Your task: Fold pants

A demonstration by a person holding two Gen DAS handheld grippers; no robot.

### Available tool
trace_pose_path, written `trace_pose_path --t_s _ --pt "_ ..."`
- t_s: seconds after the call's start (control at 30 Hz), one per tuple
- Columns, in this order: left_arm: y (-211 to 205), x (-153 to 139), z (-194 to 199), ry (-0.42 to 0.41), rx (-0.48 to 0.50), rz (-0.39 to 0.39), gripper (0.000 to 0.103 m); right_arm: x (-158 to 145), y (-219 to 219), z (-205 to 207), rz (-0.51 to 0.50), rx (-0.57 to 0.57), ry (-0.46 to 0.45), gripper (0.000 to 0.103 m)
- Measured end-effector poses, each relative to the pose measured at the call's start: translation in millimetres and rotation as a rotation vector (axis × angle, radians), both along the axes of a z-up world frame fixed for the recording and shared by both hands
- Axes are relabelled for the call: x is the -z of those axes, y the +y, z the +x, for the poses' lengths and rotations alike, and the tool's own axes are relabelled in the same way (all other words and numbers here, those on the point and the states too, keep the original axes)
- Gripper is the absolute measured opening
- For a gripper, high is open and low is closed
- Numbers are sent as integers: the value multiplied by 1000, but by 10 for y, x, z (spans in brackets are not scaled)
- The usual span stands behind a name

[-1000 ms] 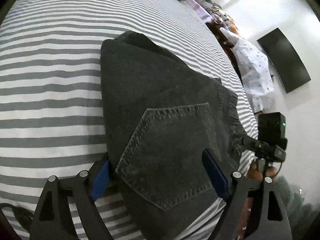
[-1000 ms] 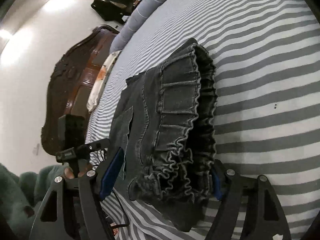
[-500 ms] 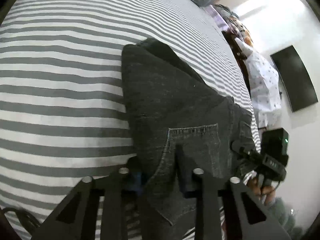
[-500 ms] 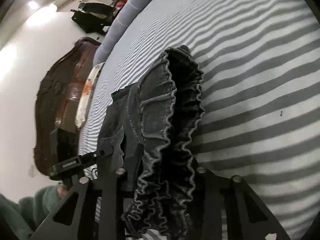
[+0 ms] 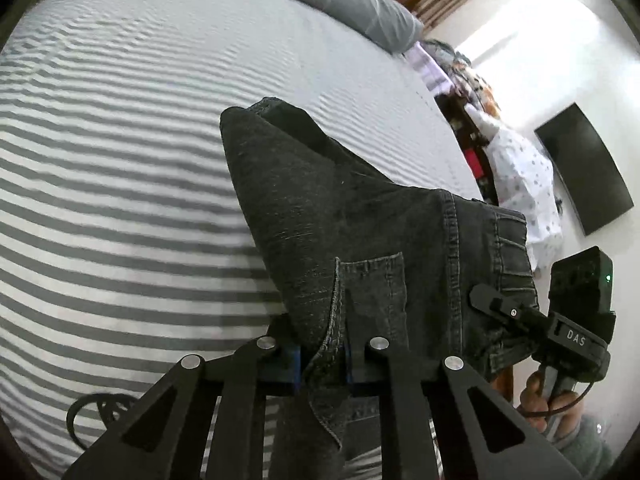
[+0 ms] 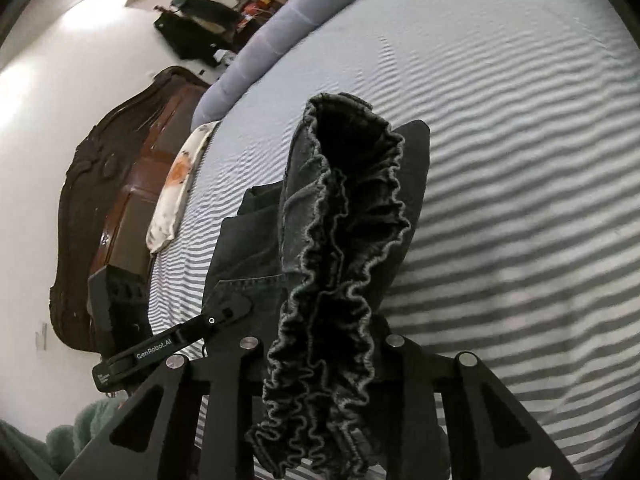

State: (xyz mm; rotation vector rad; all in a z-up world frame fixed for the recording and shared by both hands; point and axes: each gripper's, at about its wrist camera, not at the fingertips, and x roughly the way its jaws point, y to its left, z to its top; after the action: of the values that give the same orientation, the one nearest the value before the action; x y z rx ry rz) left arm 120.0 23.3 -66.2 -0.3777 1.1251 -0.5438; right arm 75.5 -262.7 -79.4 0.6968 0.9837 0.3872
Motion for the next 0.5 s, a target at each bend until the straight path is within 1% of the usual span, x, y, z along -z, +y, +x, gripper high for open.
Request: trace_pose_path --t_s 0.1,0.23,0.37,0.5 --pt "335 -154 102 -27 -32 23 14 -75 213 159 15 -28 -18 25" --pt "765 -289 346 -56 -75 94 14 -97 663 539 44 -71 -32 25" --pt "1076 -278 589 -57 -121 147 14 -17 1020 878 67 -96 -15 25" --pt "1296 -116 859 -33 -150 185 14 131 1290 1227 57 -118 11 25"
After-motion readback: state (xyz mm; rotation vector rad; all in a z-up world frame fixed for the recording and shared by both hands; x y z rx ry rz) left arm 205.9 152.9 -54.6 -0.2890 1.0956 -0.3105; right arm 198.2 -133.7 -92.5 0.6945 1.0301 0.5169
